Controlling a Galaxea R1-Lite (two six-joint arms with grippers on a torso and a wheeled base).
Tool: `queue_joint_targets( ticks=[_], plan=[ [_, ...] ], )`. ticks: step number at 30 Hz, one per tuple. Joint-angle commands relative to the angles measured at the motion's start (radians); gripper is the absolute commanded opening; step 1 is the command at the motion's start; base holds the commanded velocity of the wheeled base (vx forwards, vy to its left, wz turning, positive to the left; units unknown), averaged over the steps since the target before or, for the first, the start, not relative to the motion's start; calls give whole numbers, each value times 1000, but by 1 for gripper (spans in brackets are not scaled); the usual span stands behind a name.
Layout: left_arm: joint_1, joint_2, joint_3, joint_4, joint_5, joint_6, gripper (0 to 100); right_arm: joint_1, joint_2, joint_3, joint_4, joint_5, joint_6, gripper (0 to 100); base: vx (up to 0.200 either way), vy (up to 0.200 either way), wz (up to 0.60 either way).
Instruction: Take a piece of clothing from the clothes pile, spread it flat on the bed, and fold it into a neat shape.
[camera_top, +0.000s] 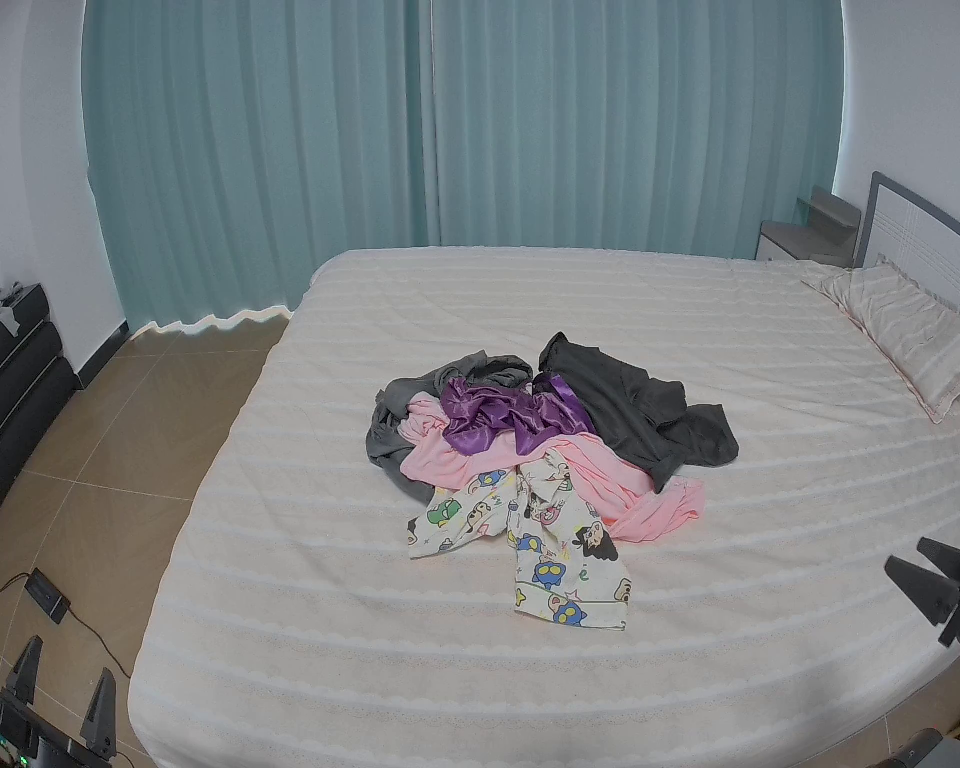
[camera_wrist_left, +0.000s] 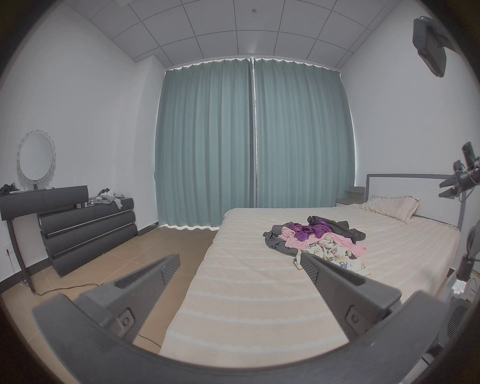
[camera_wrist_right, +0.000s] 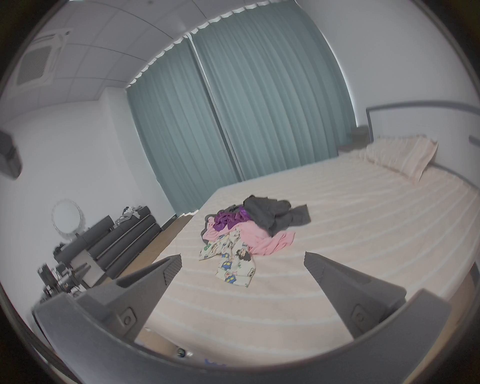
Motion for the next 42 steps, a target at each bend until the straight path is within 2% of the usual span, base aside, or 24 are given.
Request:
queue_joint_targets(
  ticks=[1, 8, 10, 11, 12, 15, 18, 26, 31, 42],
  plan=[
    [0, -16, 18, 0, 0, 0, 100, 77, 657, -61, -207, 89, 195, 100, 0, 0, 0],
    [0, -16, 18, 0, 0, 0, 100, 212, 1025, -61, -507, 77, 379, 100, 0, 0, 0],
    [0, -16, 18, 0, 0, 0, 100, 233, 1099, -62, -570, 73, 405, 100, 0, 0, 0],
    [0, -16, 18, 0, 0, 0, 100, 249, 1168, -61, -639, 51, 425, 100, 0, 0, 0],
    [0, -16, 18, 0, 0, 0, 100, 250, 1174, -61, -647, 48, 428, 100, 0, 0, 0],
    [0, -16, 18, 0, 0, 0, 100, 299, 1379, -61, -854, -36, 466, 100, 0, 0, 0],
    [0, -16, 18, 0, 0, 0, 100, 327, 1468, -62, -952, -69, 488, 100, 0, 0, 0],
    [0, -16, 18, 0, 0, 0, 100, 358, 1583, -124, -986, -72, 494, 100, 0, 0, 0],
    [0, -16, 18, 0, 0, 0, 100, 411, 1645, -171, -984, -87, 494, 100, 0, 0, 0],
    [0, -16, 18, 0, 0, 0, 100, 408, 1657, -223, -975, -115, 486, 100, 0, 0, 0]
  ],
)
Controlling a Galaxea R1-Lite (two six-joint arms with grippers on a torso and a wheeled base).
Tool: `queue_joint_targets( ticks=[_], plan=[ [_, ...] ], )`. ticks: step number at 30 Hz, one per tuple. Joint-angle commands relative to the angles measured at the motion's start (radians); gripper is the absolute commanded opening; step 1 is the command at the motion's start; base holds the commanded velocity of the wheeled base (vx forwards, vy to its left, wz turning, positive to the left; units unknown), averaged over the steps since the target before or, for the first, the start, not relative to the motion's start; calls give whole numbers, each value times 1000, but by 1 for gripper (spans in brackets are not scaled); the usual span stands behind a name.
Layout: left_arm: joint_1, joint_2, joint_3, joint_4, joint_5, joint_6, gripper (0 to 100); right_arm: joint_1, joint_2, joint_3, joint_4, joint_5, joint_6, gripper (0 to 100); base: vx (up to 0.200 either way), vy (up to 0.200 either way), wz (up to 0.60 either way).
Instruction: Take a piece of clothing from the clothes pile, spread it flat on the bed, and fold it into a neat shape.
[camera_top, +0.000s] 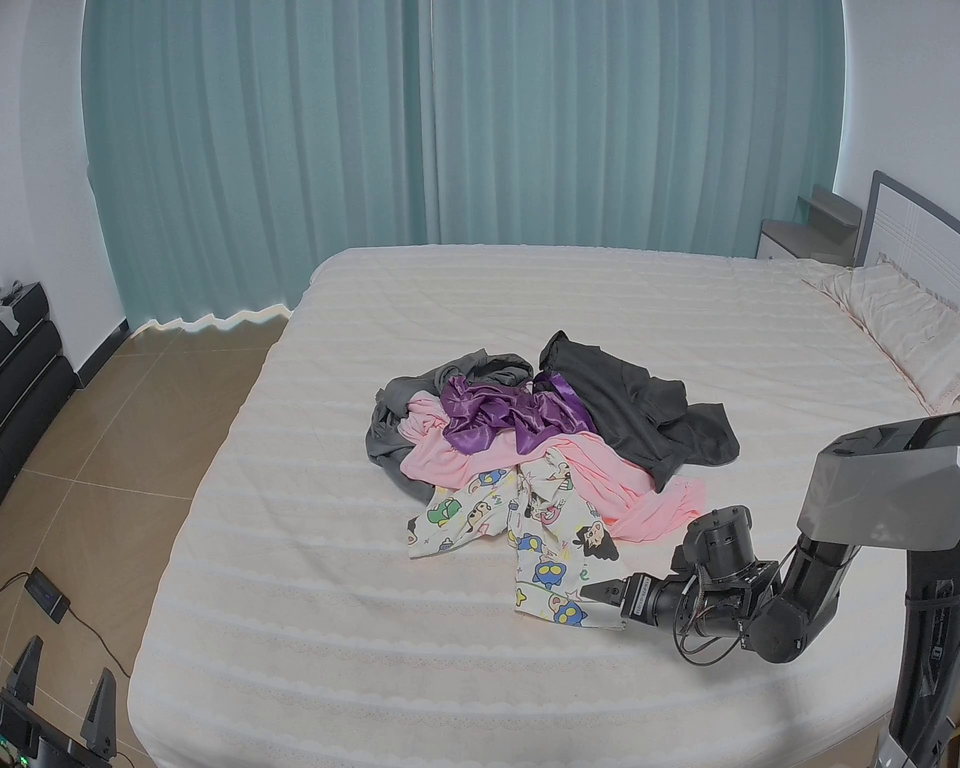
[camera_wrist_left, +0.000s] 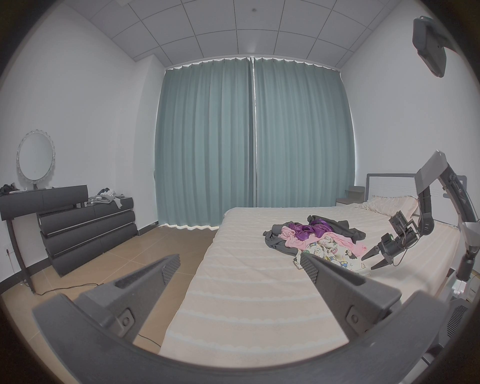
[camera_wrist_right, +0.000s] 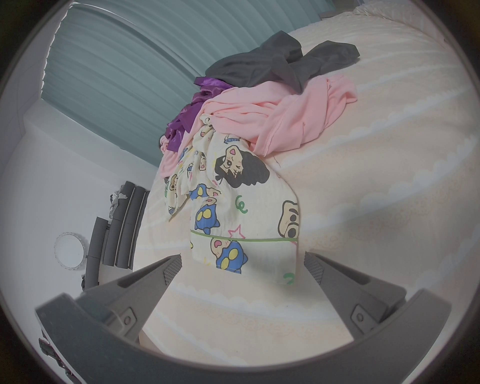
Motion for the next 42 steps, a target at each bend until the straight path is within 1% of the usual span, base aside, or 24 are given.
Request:
queue_joint_targets(
  ticks=[1, 3, 4, 5, 6, 8, 10, 14, 17, 19, 23, 25, 31, 32, 39, 42],
  plan=[
    [0, -16, 18, 0, 1, 0, 100, 7, 22, -42, 14, -2, -3, 100, 0, 0, 0],
    [0, -16, 18, 0, 1, 0, 100, 10, 22, -66, 42, -2, -5, 100, 0, 0, 0],
    [0, -16, 18, 0, 1, 0, 100, 14, 22, -89, 86, -4, -10, 100, 0, 0, 0],
    [0, -16, 18, 0, 1, 0, 100, 14, 22, -89, 86, -4, -10, 100, 0, 0, 0],
    [0, -16, 18, 0, 1, 0, 100, 14, 19, -120, 135, -4, -30, 100, 0, 0, 0],
    [0, -16, 18, 0, 1, 0, 100, 14, 19, -128, 143, -4, -37, 100, 0, 0, 0],
    [0, -16, 18, 0, 1, 0, 100, 13, 24, -135, 149, -22, -59, 100, 0, 0, 0],
    [0, -16, 18, 0, 1, 0, 100, 10, 48, -148, 148, -23, -72, 100, 0, 0, 0],
    [0, -16, 18, 0, 1, 0, 100, 16, 59, -155, 149, -23, -122, 100, 0, 0, 0],
    [0, -16, 18, 0, -1, 0, 100, 23, 65, -168, 152, -23, -129, 100, 0, 0, 0],
    [0, -16, 18, 0, 1, 0, 100, 36, 66, -188, 198, -25, -148, 100, 0, 0, 0],
    [0, -16, 18, 0, 1, 0, 100, 39, 68, -205, 235, -27, -175, 100, 0, 0, 0],
    [0, -16, 18, 0, 1, 0, 100, 43, 73, -218, 252, -27, -184, 100, 0, 0, 0],
    [0, -16, 18, 0, 1, 0, 100, 43, 74, -224, 252, -27, -184, 0, 0, 0, 0],
    [0, -16, 18, 0, 1, 0, 100, 40, 70, -228, 260, -28, -183, 0, 0, 0, 0],
    [0, -16, 18, 0, 1, 0, 100, 33, 57, -218, 266, -40, -181, 0, 0, 0, 0]
  ],
)
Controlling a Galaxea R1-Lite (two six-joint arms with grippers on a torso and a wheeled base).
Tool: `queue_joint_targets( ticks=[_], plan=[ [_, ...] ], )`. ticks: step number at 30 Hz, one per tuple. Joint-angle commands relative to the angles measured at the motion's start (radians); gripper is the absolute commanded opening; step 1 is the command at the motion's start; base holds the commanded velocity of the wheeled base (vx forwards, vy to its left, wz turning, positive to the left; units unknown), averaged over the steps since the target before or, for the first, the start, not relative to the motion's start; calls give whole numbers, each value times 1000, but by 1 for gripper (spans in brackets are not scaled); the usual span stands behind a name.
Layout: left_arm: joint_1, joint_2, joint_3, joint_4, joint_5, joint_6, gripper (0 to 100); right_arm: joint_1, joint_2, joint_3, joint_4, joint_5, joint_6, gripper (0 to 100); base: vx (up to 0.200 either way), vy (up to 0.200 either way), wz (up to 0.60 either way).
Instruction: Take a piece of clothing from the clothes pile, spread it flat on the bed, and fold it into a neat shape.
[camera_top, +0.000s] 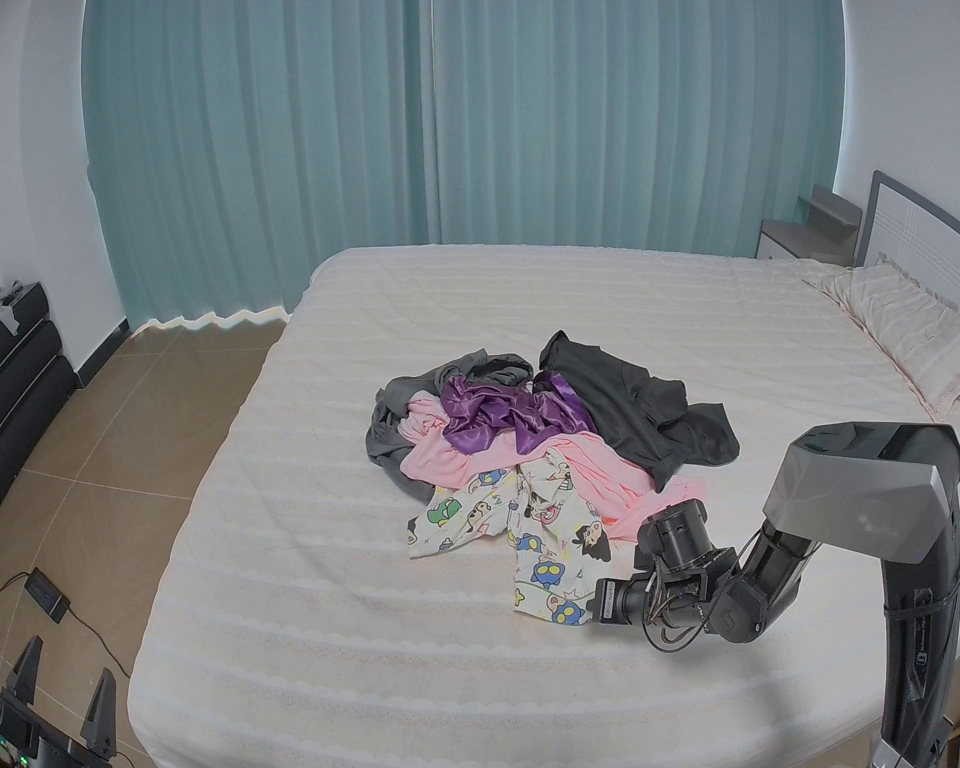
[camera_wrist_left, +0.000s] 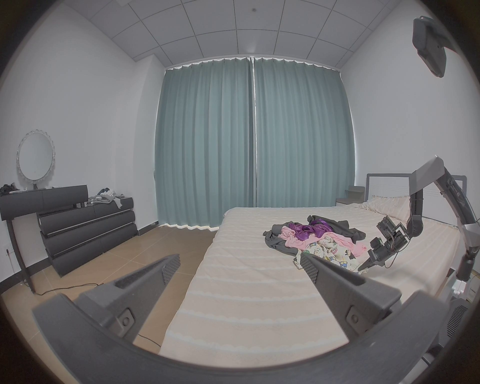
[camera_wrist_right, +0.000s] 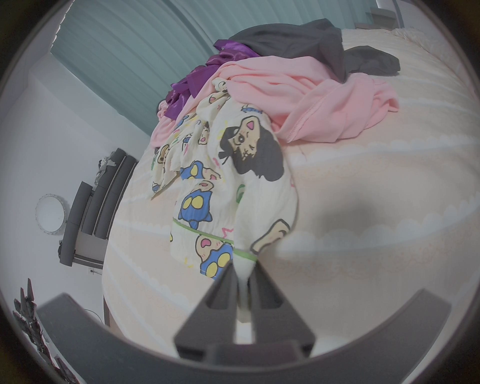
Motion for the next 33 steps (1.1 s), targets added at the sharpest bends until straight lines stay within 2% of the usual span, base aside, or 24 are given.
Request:
queue_joint_targets(
  ticks=[1, 7, 11, 13, 15, 16, 17, 19, 25, 26, 33],
  plan=[
    [0, -16, 18, 0, 1, 0, 100, -7, -21, 10, 1, -8, 2, 0, 0, 0, 0],
    [0, -16, 18, 0, 1, 0, 100, -45, -147, 191, -10, -8, -15, 0, 0, 0, 0],
    [0, -16, 18, 0, 1, 0, 100, -87, -256, 316, -8, 19, -42, 0, 0, 0, 0],
    [0, -16, 18, 0, 1, 0, 100, -125, -325, 391, -2, 53, -88, 0, 0, 0, 0],
    [0, -16, 18, 0, 1, 0, 100, -177, -388, 469, 3, 87, -170, 0, 0, 0, 0],
    [0, -16, 18, 0, 1, 0, 100, -177, -388, 469, 3, 87, -170, 0, 0, 0, 0],
    [0, -16, 18, 0, 1, 0, 100, -210, -414, 529, 4, 105, -233, 0, 0, 0, 0],
    [0, -16, 18, 0, 1, 0, 100, -236, -411, 572, 3, 114, -299, 0, 0, 0, 0],
    [0, -16, 18, 0, 1, 0, 100, -220, -314, 558, -17, 116, -332, 0, 0, 0, 0],
    [0, -16, 18, 0, 1, 0, 100, -217, -303, 553, -17, 113, -331, 100, 0, 0, 0],
    [0, -16, 18, 0, 1, 0, 100, -144, -180, 541, -122, 102, -329, 100, 0, 0, 0]
  ],
)
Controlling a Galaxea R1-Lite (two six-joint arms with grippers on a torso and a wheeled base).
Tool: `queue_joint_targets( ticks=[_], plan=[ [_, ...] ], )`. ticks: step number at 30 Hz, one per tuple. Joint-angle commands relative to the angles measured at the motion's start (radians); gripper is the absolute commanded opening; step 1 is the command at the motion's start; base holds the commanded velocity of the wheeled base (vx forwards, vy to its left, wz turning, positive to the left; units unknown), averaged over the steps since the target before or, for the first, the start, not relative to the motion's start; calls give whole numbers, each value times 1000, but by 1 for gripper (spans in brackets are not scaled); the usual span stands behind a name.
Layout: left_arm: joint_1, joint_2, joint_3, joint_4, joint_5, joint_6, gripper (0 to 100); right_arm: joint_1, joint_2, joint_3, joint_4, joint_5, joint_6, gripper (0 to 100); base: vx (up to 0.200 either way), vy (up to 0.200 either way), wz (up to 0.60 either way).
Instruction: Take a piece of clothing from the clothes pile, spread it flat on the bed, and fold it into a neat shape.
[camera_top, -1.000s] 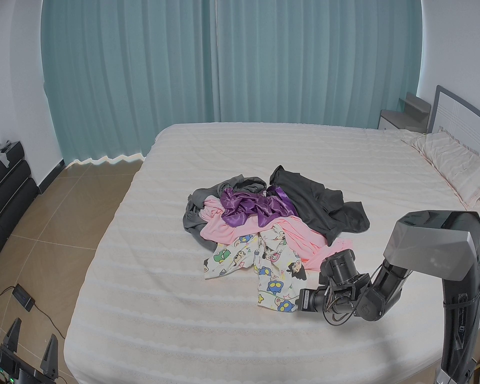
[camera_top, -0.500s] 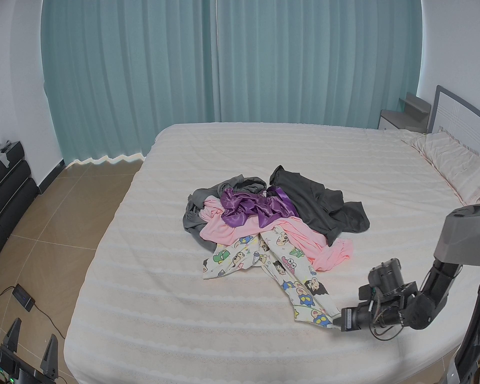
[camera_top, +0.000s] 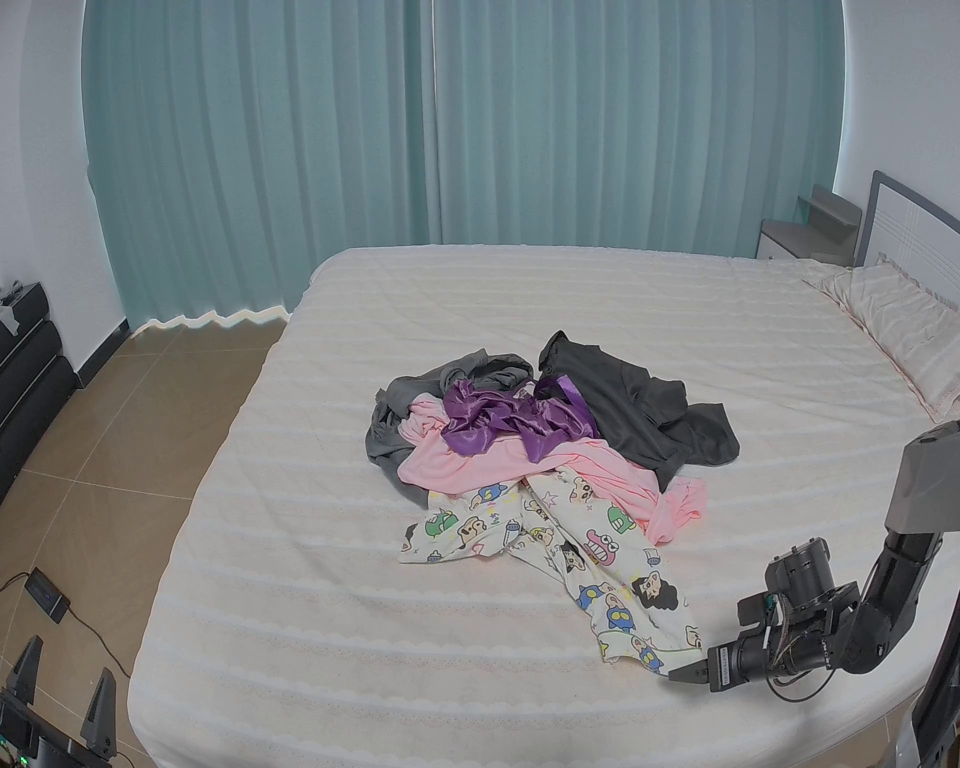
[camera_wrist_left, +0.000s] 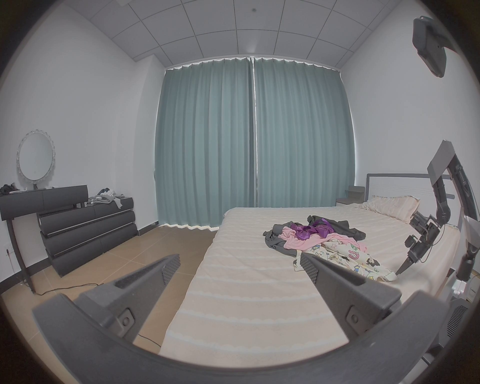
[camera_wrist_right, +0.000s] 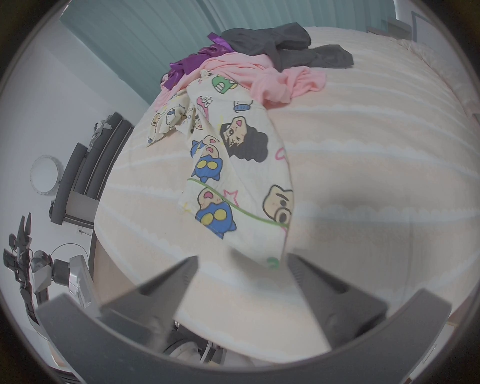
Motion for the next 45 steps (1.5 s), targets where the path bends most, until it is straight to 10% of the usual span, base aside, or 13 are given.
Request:
queue_joint_targets(
  ticks=[1, 22, 23, 45],
  plan=[
    [0, -16, 18, 0, 0, 0, 100, 60, 119, -8, -85, -18, 4, 100, 0, 0, 0],
    [0, -16, 18, 0, 0, 0, 100, 221, 297, -166, -317, -247, 251, 100, 0, 0, 0],
    [0, -16, 18, 0, 0, 0, 100, 221, 295, -170, -315, -253, 256, 0, 0, 0, 0],
    [0, -16, 18, 0, 0, 0, 100, 212, -7, 204, -599, -207, 265, 0, 0, 0, 0]
  ],
)
